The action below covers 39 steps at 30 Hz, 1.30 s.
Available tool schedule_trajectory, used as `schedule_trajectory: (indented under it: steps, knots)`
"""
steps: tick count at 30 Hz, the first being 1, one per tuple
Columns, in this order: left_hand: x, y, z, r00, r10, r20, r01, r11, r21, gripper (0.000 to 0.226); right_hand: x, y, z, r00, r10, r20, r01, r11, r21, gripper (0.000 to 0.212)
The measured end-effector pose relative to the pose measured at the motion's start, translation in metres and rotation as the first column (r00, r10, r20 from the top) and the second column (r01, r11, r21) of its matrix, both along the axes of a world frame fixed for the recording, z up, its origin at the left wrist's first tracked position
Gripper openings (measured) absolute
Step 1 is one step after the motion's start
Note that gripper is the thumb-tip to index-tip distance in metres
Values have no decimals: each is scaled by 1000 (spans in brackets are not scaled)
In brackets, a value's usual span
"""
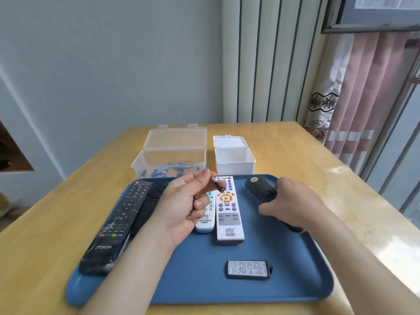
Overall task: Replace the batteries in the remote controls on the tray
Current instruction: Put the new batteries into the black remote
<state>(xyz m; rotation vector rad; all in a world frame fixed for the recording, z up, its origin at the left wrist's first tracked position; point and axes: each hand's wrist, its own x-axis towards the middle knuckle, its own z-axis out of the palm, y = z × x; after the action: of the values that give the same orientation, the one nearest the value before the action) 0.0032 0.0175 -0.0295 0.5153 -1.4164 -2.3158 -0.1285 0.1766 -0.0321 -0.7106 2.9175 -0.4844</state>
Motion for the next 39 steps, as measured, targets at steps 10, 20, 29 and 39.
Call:
schedule_trajectory:
  steps: [10, 20, 29, 39]
  knots:
    - [5, 16, 10, 983, 10, -183, -38, 988, -150, 17, 49, -25, 20, 416, 700, 580, 518, 342, -784, 31]
    - [6, 26, 0, 943, 96, -319, -333, 304, -893, 23, 48, -32, 8, 457, 737, 498, 536, 219, -816, 56]
    - [6, 23, 3, 939, 56, -341, -345, 155, -926, 20, 53, -33, 5, 534, 709, 461, 486, 189, -853, 62]
    - [8, 31, 17, 970, 184, -162, -242, 620, -746, 45, 67, -40, 5, 627, 654, 423, 378, 220, -899, 54]
